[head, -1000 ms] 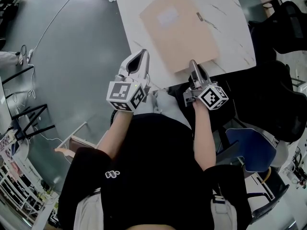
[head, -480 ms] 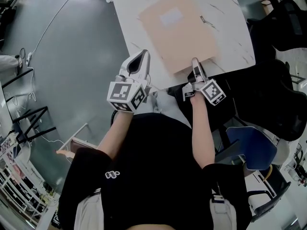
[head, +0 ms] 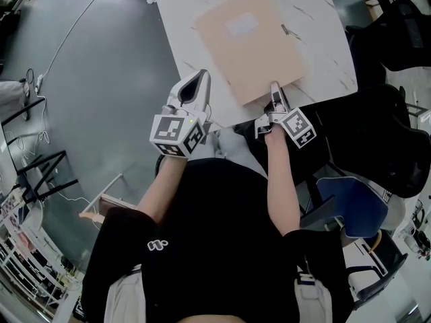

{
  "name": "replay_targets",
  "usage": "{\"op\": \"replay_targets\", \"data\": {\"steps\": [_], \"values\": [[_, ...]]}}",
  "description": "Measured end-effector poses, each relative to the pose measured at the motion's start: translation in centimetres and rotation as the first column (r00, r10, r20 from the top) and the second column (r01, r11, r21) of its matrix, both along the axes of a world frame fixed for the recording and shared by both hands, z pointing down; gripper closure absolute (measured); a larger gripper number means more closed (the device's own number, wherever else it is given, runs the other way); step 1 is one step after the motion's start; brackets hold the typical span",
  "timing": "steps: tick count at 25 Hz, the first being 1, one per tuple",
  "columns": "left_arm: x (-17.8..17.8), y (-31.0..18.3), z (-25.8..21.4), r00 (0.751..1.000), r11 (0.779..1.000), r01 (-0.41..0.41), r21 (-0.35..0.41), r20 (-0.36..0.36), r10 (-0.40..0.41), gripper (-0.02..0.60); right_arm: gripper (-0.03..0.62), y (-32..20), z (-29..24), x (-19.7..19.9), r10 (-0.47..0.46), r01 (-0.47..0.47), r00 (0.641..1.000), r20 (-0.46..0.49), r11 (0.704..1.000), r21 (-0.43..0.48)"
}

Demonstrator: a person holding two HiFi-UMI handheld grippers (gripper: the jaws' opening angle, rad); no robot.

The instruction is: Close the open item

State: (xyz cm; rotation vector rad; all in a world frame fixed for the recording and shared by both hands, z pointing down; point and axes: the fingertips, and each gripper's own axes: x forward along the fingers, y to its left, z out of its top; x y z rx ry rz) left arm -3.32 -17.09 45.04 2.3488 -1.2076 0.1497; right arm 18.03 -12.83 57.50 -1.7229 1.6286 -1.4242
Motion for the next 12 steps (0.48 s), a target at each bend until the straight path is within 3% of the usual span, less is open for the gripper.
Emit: {"op": "replay_targets", "data": {"steps": [4, 7, 12], "values": [[0.0, -0.1, -0.1, 1.0, 1.0, -0.004, -0.001, -0.004, 0.004, 0.584, 0.477, 0.3, 0.1, 0.2, -0.029, 0.015, 0.984, -0.174, 0.997, -0.081], [0.1, -0.2, -0.2, 1.0, 1.0, -0.007, 0.0, -0.005, 0.007, 0.584, 0.451, 0.4, 0.5, 0.4, -0.073, 0.026, 0.947, -0.313, 0.988, -0.153], [0.1, -0.1, -0.2, 1.0, 1.0, -0.011, -0.001, -0.005, 0.011, 0.584, 0.41, 0.6, 1.3, 1.0, -0.142, 0.026, 0.88, -0.453, 0.967, -0.252]]}}
